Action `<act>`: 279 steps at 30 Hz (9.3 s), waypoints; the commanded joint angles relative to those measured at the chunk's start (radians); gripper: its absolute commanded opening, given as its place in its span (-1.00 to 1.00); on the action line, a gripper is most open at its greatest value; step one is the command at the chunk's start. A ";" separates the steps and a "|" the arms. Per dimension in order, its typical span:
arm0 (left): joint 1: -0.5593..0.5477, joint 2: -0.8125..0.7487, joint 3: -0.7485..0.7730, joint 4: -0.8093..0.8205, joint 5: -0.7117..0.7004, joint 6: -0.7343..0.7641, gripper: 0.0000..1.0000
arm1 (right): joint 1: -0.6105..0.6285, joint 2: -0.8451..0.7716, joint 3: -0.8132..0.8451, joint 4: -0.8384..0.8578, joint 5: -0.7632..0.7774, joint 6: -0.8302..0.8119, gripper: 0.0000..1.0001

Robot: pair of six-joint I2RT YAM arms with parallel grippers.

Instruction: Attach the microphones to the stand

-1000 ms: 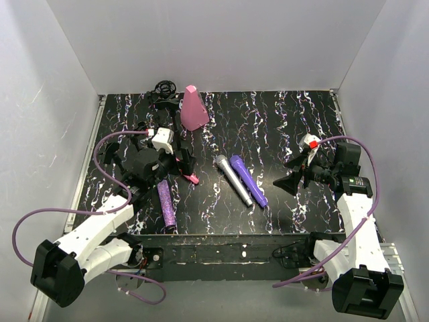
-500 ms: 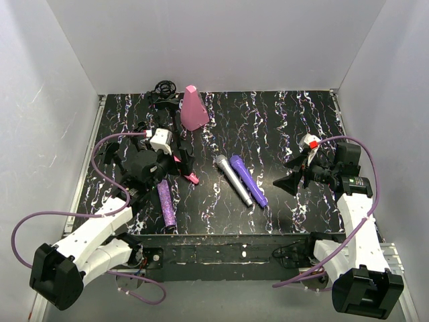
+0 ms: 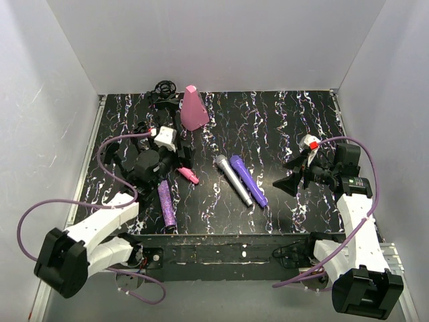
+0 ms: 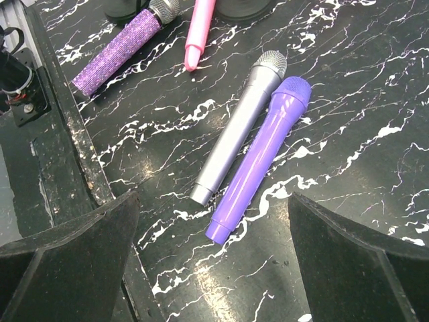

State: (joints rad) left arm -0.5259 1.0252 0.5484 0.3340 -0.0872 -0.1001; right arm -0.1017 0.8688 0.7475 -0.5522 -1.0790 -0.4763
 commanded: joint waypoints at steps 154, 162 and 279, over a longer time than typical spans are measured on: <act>-0.372 0.548 0.392 -0.532 -0.270 -0.941 0.83 | 0.026 0.062 -0.020 -0.092 0.054 -0.174 0.93; -0.372 0.706 0.570 -0.694 -0.352 -1.007 0.54 | 0.026 0.059 -0.017 -0.094 0.057 -0.176 0.93; -0.356 0.283 0.455 0.079 0.486 -0.630 0.65 | 0.502 0.216 0.285 0.140 -0.162 0.349 -0.97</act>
State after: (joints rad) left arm -0.8856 1.2804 0.9363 0.4919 0.2779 -0.7292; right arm 0.3988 1.0969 0.9707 -0.3763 -1.1931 -0.0502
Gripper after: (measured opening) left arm 0.878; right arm 0.449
